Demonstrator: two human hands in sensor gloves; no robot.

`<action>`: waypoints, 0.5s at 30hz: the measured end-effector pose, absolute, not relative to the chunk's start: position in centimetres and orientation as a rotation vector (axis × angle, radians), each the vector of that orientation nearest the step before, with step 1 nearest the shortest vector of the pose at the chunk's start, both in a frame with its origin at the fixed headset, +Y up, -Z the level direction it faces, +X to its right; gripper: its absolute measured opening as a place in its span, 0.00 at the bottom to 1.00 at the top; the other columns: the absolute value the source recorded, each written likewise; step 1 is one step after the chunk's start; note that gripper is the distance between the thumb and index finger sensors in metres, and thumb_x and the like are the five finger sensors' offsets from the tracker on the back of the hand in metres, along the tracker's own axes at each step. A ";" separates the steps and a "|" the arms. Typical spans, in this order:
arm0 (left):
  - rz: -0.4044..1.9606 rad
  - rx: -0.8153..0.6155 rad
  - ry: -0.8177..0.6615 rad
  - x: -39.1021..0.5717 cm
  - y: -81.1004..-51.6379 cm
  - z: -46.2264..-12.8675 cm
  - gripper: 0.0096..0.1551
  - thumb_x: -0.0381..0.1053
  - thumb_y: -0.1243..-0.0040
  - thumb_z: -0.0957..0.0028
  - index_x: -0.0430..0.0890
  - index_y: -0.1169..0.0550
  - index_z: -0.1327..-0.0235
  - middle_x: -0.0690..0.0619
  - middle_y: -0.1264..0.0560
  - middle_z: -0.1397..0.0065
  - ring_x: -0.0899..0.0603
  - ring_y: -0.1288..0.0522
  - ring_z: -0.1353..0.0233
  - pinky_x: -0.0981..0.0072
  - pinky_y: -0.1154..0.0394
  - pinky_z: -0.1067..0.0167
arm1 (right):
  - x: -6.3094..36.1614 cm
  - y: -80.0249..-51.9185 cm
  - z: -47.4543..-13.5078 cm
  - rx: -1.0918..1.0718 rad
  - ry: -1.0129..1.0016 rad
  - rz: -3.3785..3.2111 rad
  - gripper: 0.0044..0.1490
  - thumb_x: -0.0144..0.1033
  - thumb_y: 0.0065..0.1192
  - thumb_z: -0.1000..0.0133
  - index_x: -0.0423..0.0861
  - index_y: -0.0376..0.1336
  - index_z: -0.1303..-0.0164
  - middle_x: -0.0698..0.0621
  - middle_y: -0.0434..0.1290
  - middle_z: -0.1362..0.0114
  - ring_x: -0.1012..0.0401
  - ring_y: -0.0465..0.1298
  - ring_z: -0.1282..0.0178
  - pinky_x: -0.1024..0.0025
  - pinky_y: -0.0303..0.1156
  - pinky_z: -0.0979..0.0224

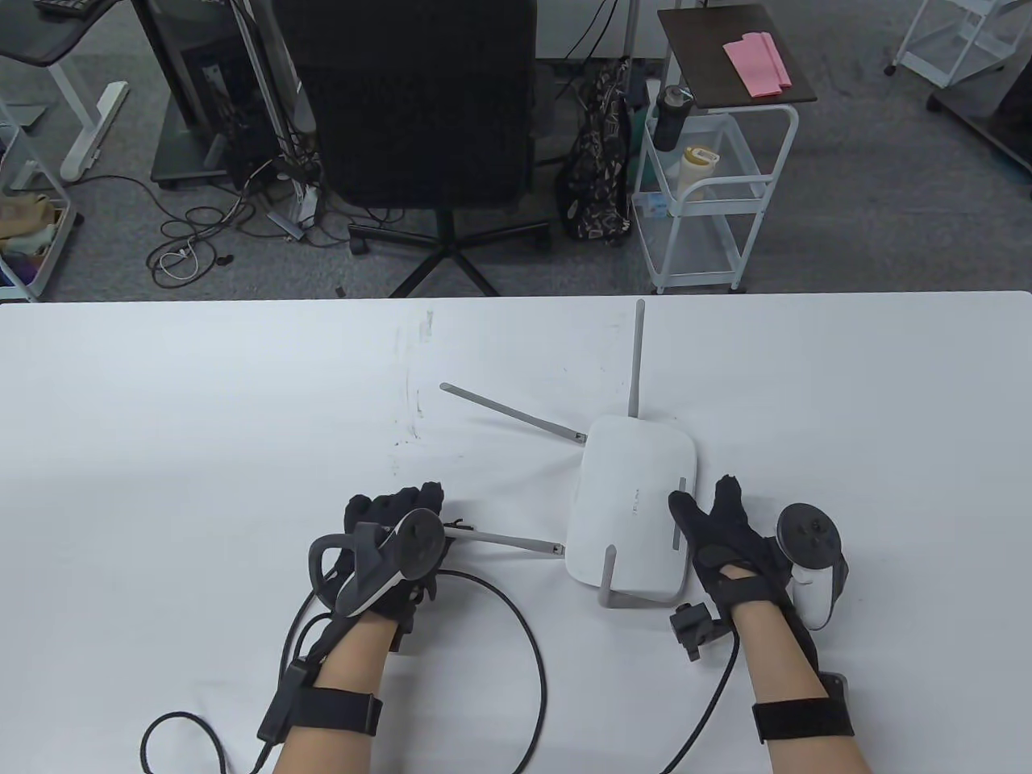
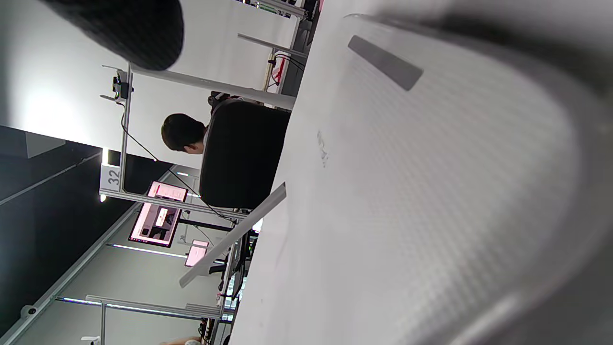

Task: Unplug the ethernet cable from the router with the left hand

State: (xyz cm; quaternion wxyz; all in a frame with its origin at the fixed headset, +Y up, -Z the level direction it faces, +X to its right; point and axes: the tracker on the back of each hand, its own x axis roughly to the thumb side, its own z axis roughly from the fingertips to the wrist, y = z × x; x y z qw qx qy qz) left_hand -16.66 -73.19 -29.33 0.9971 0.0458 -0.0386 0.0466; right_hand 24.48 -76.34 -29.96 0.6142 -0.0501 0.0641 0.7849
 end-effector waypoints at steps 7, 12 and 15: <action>0.124 0.076 -0.068 -16.9 -73.0 -29.3 0.35 0.66 0.35 0.53 0.57 0.22 0.31 0.53 0.19 0.30 0.43 0.17 0.31 0.36 0.35 0.26 | 24.5 -76.4 -29.9 -0.115 0.133 1.795 0.64 0.61 0.55 0.34 0.27 0.28 0.24 0.21 0.32 0.27 0.22 0.44 0.31 0.30 0.50 0.34; 0.104 0.036 -0.083 -16.4 -73.3 -29.3 0.36 0.67 0.35 0.53 0.57 0.22 0.31 0.52 0.20 0.29 0.42 0.18 0.30 0.35 0.36 0.26 | 24.6 -76.4 -29.9 -0.110 0.135 1.783 0.63 0.60 0.55 0.34 0.27 0.28 0.24 0.21 0.32 0.26 0.22 0.44 0.31 0.30 0.50 0.34; 0.098 0.020 -0.092 -16.3 -73.5 -29.3 0.37 0.67 0.35 0.54 0.57 0.22 0.30 0.51 0.21 0.28 0.41 0.19 0.29 0.34 0.36 0.26 | 24.6 -76.4 -29.8 -0.111 0.132 1.781 0.63 0.60 0.55 0.34 0.27 0.28 0.24 0.21 0.32 0.26 0.22 0.45 0.31 0.30 0.50 0.33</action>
